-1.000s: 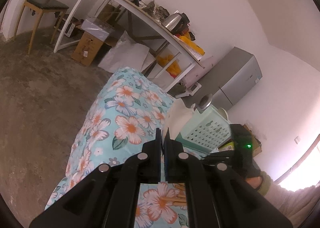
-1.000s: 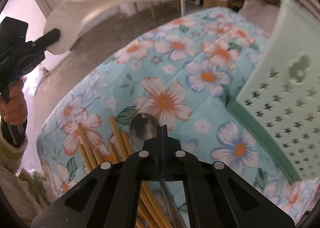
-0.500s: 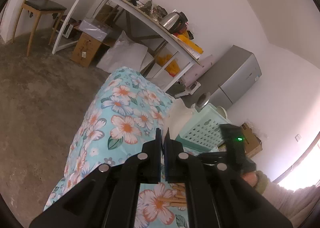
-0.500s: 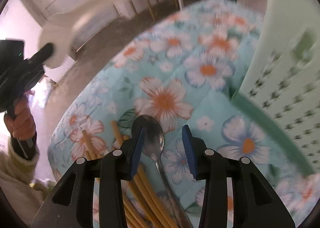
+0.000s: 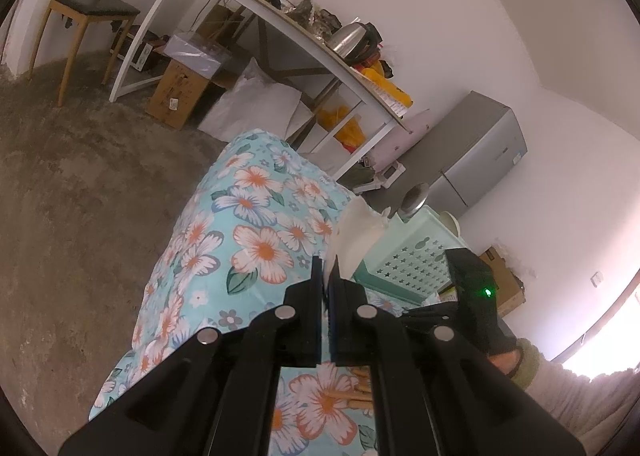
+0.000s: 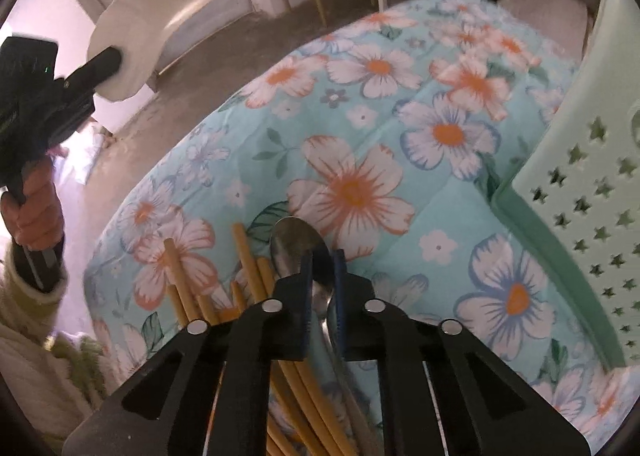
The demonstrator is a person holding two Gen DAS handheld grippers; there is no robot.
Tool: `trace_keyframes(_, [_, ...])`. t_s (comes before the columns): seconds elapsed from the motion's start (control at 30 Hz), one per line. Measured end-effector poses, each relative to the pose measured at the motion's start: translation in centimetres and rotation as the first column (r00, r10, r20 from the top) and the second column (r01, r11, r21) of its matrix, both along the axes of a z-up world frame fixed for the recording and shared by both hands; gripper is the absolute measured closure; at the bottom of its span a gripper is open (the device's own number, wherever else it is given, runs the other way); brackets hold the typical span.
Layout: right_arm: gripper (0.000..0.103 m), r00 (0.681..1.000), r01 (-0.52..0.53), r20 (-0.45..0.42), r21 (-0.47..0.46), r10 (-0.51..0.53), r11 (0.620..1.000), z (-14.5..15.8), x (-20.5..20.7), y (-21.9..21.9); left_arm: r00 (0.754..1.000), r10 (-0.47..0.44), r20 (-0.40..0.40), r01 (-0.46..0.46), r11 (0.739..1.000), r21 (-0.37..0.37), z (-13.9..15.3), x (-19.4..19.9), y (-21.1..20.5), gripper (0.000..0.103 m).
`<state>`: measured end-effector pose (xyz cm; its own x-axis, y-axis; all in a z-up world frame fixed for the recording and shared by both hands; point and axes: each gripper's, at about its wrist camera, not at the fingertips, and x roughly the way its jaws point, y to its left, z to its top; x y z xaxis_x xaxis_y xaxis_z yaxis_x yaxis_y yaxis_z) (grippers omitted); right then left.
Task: Organize utensils
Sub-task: 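Lift the metal spoon with the right gripper and carry it toward the green holder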
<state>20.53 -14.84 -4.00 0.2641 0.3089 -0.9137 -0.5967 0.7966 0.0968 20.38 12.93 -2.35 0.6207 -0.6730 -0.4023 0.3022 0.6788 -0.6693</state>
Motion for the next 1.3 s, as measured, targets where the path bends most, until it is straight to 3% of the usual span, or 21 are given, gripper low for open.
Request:
trace_keyframes(0.2, [0.103, 0.969, 0.004, 0.241, -0.195, 0.044, 0.981, 2.2, -2.9, 1.8, 1.0, 0.005, 0.0, -0.005, 1.0, 0.0, 0.1, 0.0, 0.1, 0.102])
trace_keyframes(0.3, [0.103, 0.953, -0.009, 0.287, -0.289, 0.096, 0.957, 1.7, -3.9, 2.6, 1.0, 0.01, 0.002, -0.01, 1.0, 0.002, 0.2, -0.1, 0.2, 0.102])
trace_keyframes(0.43, [0.102, 0.959, -0.03, 0.263, -0.284, 0.108, 0.958, 1.1, -4.7, 2.6, 1.0, 0.016, 0.009, -0.016, 1.0, 0.007, 0.4, -0.2, 0.3, 0.102])
trace_keyframes(0.67, [0.098, 0.983, -0.011, 0.18, -0.159, 0.04, 0.987, 0.5, -2.9, 1.6, 0.999, 0.023, 0.028, -0.023, 1.0, 0.017, 1.1, -0.9, 0.5, 0.102])
trace_keyframes(0.83, [0.102, 0.96, 0.039, 0.281, -0.172, 0.011, 0.984, 0.9, -3.3, 1.3, 0.997, 0.027, 0.076, -0.028, 1.0, 0.009, 2.5, -1.7, 0.5, 0.102])
trace_keyframes(1.03, [0.103, 0.909, 0.171, 0.398, -0.085, -0.125, 0.982, 4.3, -4.4, -1.7, 0.978, -0.022, 0.209, 0.021, 1.0, 0.009, 7.1, -2.2, -1.2, 0.102])
trace_keyframes(1.2, [0.103, 0.848, 0.283, 0.456, 0.037, -0.268, 0.958, 7.2, -4.9, -5.6, 0.947, -0.112, 0.302, 0.069, 0.987, 0.148, 11.2, -1.7, -5.1, 0.101])
trace_keyframes(1.27, [0.103, 0.813, 0.329, 0.478, 0.093, -0.332, 0.94, 8.5, -5.7, -7.7, 0.93, -0.144, 0.338, 0.059, 0.967, 0.249, 12.5, -1.8, -7.2, 0.101])
trace_keyframes(1.3, [0.103, 0.805, 0.339, 0.481, 0.107, -0.347, 0.935, 8.8, -5.8, -8.3, 0.917, -0.169, 0.361, 0.041, 0.941, 0.335, 13.3, -1.9, -8.8, 0.101])
